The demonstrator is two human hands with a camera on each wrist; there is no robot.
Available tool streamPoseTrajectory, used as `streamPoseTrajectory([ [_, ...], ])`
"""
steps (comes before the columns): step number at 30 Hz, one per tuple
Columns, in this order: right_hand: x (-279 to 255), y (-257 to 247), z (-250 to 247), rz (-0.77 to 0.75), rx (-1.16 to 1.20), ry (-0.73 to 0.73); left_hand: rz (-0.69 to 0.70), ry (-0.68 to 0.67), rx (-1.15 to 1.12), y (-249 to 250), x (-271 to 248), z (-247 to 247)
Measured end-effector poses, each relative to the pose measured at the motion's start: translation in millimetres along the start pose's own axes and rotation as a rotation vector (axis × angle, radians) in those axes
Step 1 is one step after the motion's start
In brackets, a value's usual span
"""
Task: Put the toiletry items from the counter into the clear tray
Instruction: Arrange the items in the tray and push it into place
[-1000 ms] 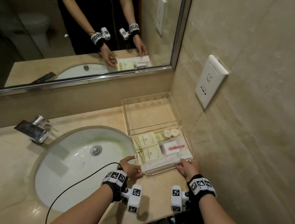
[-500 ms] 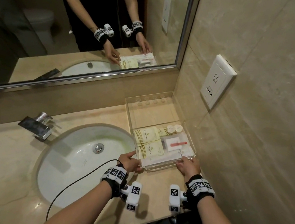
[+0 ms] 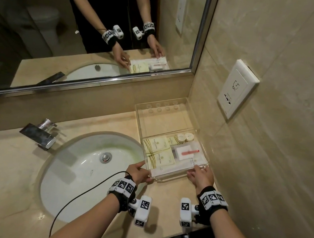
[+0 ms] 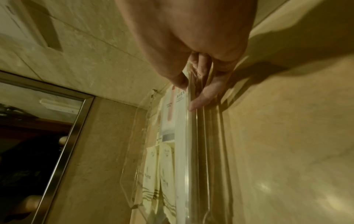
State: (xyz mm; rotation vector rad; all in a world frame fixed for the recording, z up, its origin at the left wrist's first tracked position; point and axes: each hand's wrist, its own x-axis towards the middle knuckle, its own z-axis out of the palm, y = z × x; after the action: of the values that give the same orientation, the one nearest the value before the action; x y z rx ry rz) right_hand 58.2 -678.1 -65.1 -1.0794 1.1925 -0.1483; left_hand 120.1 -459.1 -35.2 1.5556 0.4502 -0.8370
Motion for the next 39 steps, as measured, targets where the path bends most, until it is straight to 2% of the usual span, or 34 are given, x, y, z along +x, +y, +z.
streamPoseTrajectory([
  [2, 0.7, -3.2, -2.4, -0.002, 0.015, -0.065, 0.012, 0.001, 0.002, -0.6, 0.1, 3.0],
  [7, 1.7, -7.0, -5.8, -0.004, 0.005, -0.113, 0.034, 0.007, 0.02, 2.5, 7.1, 4.1],
  [13, 4.5, -13.2, 9.8, -0.015, -0.048, -0.111, 0.042, 0.039, 0.018, 12.6, 17.6, -0.1],
  [17, -1.2, -25.0, 23.5, 0.042, 0.001, -0.056, 0.07, 0.1, 0.014, 25.5, 24.3, -3.1],
  [23, -0.4, -43.4, 44.3, 0.086, 0.066, -0.123, 0.024, 0.23, -0.159, 30.8, 36.5, -3.1],
  [27, 0.2, -47.8, 49.0, 0.104, 0.179, -0.15, -0.13, 0.061, -0.377, 30.3, 24.7, 8.8],
  [29, 2.2, -44.2, 46.9, 0.086, 0.197, -0.131, -0.174, 0.037, -0.508, 31.2, 23.5, 12.9],
  [32, 4.1, -39.4, 43.1, 0.085, 0.166, -0.099, -0.163, 0.073, -0.624, 32.0, 23.8, 16.4],
  [39, 13.4, -48.9, 50.2, 0.089, 0.158, -0.044, -0.127, 0.102, -0.716, 30.2, 36.3, 16.5],
])
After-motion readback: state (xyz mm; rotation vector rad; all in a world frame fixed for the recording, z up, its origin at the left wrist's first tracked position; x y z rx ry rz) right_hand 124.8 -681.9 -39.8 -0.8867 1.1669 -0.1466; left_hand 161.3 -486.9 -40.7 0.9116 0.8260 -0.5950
